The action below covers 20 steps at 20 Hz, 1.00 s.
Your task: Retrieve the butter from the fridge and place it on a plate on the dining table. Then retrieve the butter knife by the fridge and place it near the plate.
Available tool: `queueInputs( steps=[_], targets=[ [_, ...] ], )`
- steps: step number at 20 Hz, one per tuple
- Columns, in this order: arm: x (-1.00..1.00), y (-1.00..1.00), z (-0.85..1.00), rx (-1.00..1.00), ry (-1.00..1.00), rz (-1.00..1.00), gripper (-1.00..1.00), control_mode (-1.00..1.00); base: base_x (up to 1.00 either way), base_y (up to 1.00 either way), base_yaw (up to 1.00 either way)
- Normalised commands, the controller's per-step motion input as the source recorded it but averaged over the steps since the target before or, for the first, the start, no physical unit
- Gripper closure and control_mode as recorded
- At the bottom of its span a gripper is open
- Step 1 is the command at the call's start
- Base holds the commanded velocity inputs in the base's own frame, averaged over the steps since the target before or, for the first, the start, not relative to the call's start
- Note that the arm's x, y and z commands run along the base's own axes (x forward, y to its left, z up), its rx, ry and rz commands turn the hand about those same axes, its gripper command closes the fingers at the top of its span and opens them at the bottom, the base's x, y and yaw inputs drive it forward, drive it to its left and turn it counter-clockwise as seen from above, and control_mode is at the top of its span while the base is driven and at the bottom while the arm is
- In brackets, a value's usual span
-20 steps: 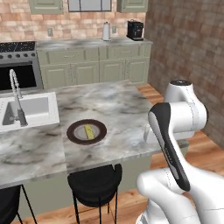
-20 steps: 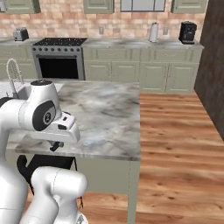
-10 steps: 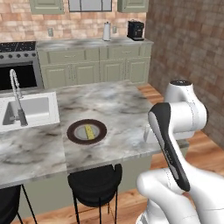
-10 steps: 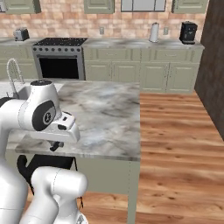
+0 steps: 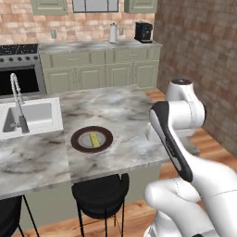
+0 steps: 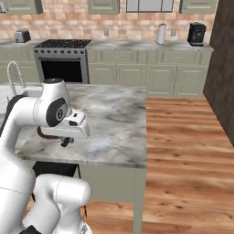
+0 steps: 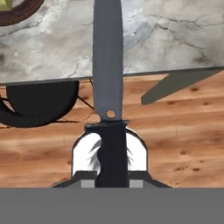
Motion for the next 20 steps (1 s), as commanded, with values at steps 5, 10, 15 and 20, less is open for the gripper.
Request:
queueInputs(
  steps=[5,10,15,20],
  targets=[
    [0.72,0.01,0.0,0.0,0.0,0.0,1.0,-1.0,0.0,0.0,0.0],
    [0.63,0.04,-0.08,0.0,-0.02,0.0,1.0,-1.0,0.0,0.0,0.0],
    [0.47,0.0,-0.29,0.0,-0.15,0.0,1.0,-1.0,0.0,0.0,0.0],
    [0.64,0.0,-0.27,0.0,-0.09,0.0,1.0,-1.0,0.0,0.0,0.0]
  ],
)
